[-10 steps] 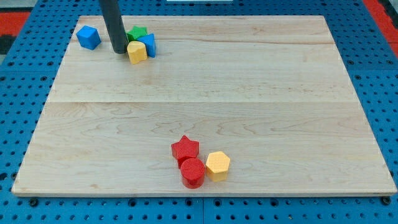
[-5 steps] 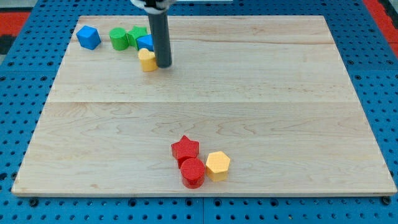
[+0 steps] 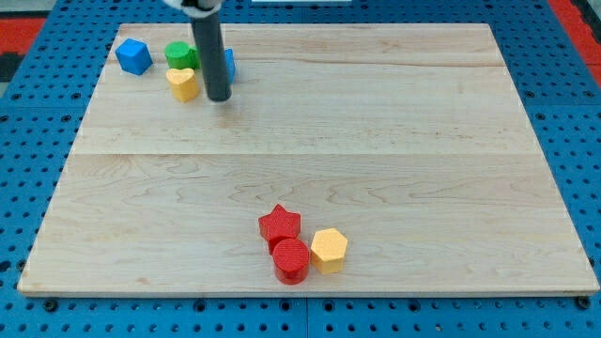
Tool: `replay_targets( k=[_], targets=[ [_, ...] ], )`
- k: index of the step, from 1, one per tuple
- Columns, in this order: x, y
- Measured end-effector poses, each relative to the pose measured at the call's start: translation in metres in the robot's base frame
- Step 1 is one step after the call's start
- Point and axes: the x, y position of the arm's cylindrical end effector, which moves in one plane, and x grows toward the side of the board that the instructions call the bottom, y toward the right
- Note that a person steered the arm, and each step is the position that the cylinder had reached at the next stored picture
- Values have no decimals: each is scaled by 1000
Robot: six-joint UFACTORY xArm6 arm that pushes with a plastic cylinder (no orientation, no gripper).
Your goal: Move the yellow heart into green circle
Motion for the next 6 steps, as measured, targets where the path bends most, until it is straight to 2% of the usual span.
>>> replay_targets(
  k=[1, 3, 4, 6],
  targets=[
    [29, -31],
    [-46, -24],
    [5, -5],
    [24, -5]
  ],
)
